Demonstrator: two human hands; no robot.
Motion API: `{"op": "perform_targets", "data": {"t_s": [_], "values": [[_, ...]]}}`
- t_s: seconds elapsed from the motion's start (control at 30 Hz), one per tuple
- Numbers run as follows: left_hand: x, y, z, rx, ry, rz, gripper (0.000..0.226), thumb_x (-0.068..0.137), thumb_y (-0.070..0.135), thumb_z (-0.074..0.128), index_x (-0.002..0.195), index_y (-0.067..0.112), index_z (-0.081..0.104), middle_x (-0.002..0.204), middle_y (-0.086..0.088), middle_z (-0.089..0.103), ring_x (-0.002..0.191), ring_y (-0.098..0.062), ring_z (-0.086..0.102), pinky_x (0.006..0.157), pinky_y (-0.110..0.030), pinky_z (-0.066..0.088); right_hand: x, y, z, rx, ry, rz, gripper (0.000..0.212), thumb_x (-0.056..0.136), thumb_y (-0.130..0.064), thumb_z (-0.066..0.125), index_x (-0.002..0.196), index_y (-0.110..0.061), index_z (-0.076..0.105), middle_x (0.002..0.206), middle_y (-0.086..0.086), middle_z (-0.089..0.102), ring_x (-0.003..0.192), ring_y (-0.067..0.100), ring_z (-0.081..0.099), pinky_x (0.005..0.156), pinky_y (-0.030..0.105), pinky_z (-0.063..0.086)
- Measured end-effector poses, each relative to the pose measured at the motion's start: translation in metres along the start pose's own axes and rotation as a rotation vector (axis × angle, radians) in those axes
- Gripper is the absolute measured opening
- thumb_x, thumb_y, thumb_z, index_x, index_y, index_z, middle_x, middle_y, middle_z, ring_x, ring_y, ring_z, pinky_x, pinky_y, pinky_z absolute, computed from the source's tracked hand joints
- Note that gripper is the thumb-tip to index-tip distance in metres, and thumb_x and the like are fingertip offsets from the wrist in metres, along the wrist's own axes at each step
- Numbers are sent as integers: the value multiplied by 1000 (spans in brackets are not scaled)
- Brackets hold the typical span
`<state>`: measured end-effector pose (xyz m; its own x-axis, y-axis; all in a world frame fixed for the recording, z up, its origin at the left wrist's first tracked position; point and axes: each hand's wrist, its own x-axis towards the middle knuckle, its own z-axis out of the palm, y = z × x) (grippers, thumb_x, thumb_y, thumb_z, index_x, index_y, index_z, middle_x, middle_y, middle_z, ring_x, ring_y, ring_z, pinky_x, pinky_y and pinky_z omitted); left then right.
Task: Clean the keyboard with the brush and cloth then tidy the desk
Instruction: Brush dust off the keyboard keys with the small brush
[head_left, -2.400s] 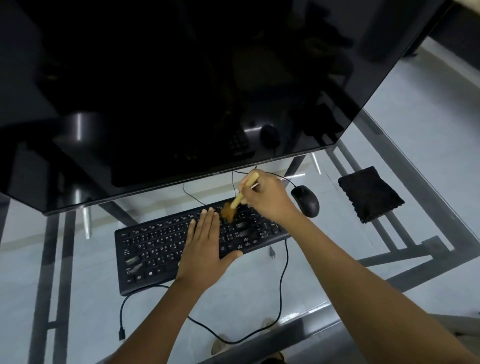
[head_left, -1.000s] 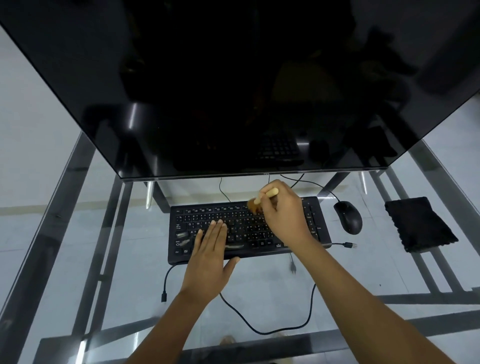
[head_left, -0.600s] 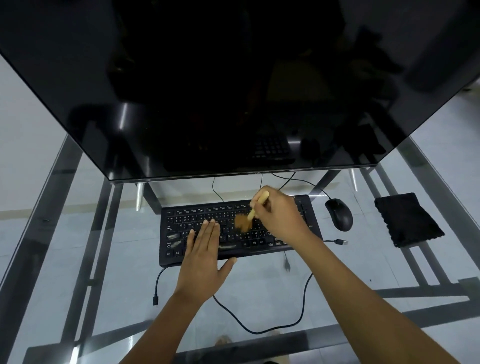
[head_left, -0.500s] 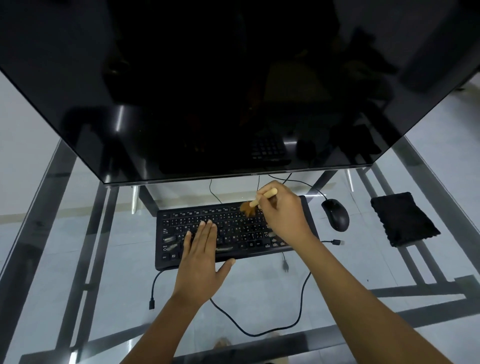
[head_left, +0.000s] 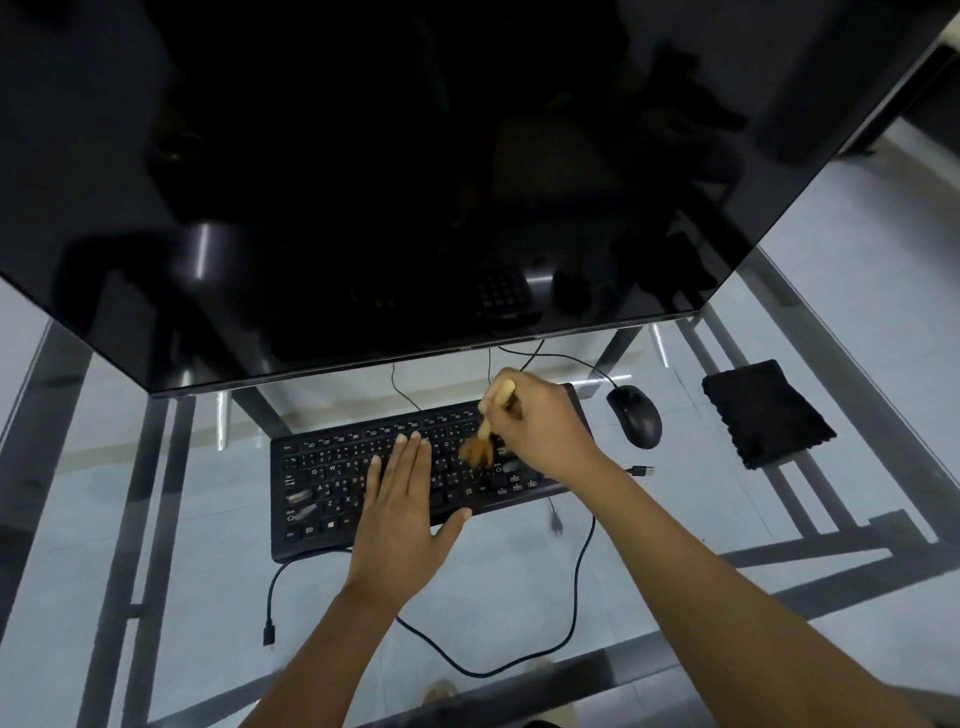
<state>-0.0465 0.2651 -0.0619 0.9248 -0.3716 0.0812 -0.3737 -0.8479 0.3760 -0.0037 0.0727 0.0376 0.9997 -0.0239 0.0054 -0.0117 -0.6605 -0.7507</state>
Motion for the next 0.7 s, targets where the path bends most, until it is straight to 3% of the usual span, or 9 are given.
{"op": "perform_targets", "data": {"t_s": [0.1,0.2,0.33,0.43,0.47,0.53,0.6,0.67,0.7], "values": [[5,8,1,-10,5,10,84,89,65,32,150,8,20,158,-5,19,147,-16,7,119,-42,7,8,5,-12,90,188,26,6,91,-9,58,87,-10,62,75,-6,66,68,0,64,63,12,48],[11,15,4,-16,-10,23,85,89,65,31,150,8,19,158,-5,18,148,-16,6,120,-43,8,13,14,-23,78,69,109,8,92,-13,59,85,-9,61,71,-2,68,64,7,67,62,19,53],[18,26,8,-35,-29,35,86,88,65,32,151,9,17,159,-4,14,148,-15,4,120,-41,5,15,33,-42,16,283,72,6,89,-8,59,85,-12,62,85,2,66,67,8,64,62,16,51],[27,35,10,-42,-37,56,87,88,66,35,151,8,16,159,-5,15,148,-15,2,120,-44,8,13,40,-53,76,144,167,5,91,-12,59,86,-11,61,76,0,70,68,11,68,65,23,57],[30,37,11,-44,-41,62,88,87,66,36,151,8,16,159,-5,15,148,-15,2,120,-44,8,10,43,-53,41,118,164,6,91,-12,59,86,-11,61,74,-2,68,66,7,67,61,20,55],[35,42,12,-47,-46,67,91,85,68,37,151,8,15,159,-5,16,147,-14,2,120,-43,7,8,48,-54,-29,252,153,5,91,-9,58,87,-11,61,76,-7,63,62,1,62,57,8,45],[39,45,13,-49,-45,72,94,83,70,38,150,9,15,159,-5,17,147,-14,2,120,-42,6,5,53,-62,47,326,187,4,91,-10,58,88,-12,61,76,-7,65,66,2,63,62,11,49],[42,46,15,-41,-51,80,97,81,73,39,150,8,17,158,-6,18,147,-15,4,120,-43,6,3,54,-67,126,202,227,5,92,-14,58,90,-12,61,74,-2,69,67,6,68,66,21,56],[43,46,17,-34,-60,82,99,80,74,39,150,7,17,158,-7,18,147,-16,4,120,-43,6,1,55,-66,68,144,219,6,93,-15,58,90,-11,61,73,-2,69,64,4,67,62,16,54]]}}
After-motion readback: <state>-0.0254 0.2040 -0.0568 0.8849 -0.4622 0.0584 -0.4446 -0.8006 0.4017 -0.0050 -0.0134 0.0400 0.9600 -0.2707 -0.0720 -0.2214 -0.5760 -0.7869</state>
